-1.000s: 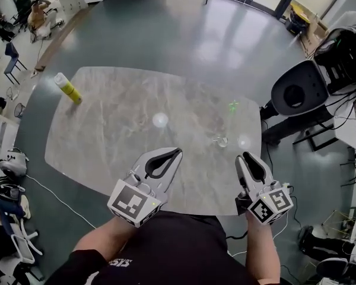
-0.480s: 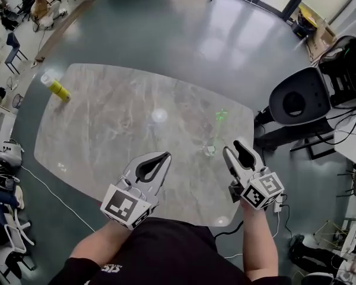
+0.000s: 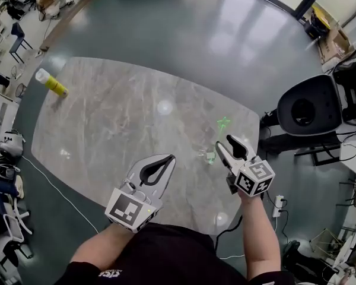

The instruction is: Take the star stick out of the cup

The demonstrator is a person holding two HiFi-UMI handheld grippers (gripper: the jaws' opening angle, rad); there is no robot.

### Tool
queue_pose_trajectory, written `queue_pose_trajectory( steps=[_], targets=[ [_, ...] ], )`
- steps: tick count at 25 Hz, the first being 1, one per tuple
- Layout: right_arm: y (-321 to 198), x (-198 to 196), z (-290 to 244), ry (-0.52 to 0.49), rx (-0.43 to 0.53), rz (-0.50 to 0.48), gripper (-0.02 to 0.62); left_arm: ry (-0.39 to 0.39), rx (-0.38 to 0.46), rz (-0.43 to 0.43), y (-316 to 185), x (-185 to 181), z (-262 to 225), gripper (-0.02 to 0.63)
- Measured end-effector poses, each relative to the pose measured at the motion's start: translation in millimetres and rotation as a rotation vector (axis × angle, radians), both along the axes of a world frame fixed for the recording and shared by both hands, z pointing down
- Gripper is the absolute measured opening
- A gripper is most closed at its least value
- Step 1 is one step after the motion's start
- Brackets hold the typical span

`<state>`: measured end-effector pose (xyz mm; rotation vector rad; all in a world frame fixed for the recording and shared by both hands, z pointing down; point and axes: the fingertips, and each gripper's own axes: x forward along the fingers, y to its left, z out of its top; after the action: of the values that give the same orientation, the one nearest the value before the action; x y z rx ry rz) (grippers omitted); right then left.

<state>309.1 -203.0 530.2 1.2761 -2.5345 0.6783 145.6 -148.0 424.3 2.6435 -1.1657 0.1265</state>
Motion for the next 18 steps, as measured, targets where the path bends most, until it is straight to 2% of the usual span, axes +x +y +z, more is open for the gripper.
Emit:
queue_pose_trajectory(
  steps=[6, 13, 16, 18],
  targets=[
    [-18, -1, 37, 0.035, -0.06, -0.023, 0.171, -0.002, -0.021, -0.013, -3, 0, 11, 0.0],
    [-22, -1, 52, 0.05, -0.086, -0.031, 0.122, -0.01, -0.037, -0.021, -6, -3, 16, 0.0],
    [-22, 1, 55, 0.064, -0.087, -0.016, 0.042, -0.011, -0.041, -0.022, -5, -4, 18, 0.0],
    [-24, 1, 54, 0.065, -0.082, -0.007, 0.028, -0.009, -0.045, -0.022, -5, -5, 20, 0.0]
  ],
)
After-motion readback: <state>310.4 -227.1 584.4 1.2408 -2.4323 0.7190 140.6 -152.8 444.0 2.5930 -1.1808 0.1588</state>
